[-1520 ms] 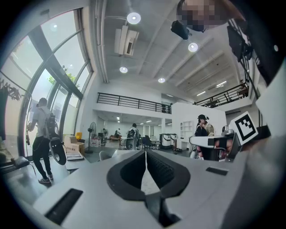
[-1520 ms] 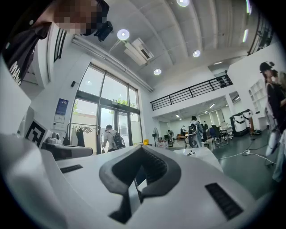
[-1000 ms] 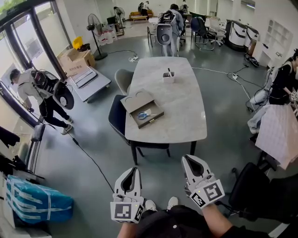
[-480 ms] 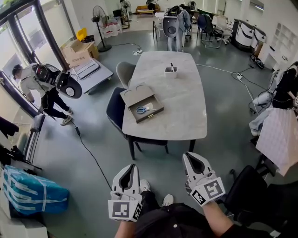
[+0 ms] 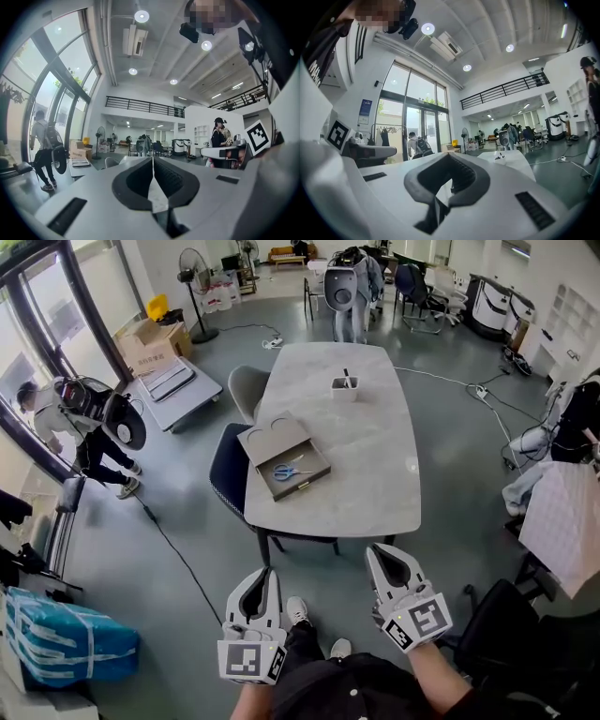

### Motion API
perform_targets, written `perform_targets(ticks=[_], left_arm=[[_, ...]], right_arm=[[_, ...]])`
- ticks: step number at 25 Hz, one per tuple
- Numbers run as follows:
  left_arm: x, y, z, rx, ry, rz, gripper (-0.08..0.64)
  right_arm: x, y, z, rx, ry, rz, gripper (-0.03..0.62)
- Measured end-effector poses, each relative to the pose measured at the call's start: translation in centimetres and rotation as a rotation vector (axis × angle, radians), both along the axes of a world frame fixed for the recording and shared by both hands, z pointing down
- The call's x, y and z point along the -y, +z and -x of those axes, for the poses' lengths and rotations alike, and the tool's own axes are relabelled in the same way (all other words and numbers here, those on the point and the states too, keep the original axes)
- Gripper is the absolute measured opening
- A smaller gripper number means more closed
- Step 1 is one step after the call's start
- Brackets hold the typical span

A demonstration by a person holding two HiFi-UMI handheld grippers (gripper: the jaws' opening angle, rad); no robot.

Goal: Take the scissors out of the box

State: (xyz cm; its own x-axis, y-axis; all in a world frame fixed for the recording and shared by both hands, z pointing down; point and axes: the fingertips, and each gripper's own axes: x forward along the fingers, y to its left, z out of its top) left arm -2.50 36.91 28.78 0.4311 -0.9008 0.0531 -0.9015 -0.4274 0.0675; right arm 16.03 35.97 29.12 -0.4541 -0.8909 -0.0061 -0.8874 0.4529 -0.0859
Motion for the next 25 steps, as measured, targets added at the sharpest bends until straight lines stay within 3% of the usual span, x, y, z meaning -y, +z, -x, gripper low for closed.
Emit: perform_targets(ticks=[25], left_arm=[[18.9,-0.8,4.2,-0.041,0.060,0.005,0.019]], right_arm=[[17.7,-1.0,4.3,-0.051,0.067,0.006,-0.004]])
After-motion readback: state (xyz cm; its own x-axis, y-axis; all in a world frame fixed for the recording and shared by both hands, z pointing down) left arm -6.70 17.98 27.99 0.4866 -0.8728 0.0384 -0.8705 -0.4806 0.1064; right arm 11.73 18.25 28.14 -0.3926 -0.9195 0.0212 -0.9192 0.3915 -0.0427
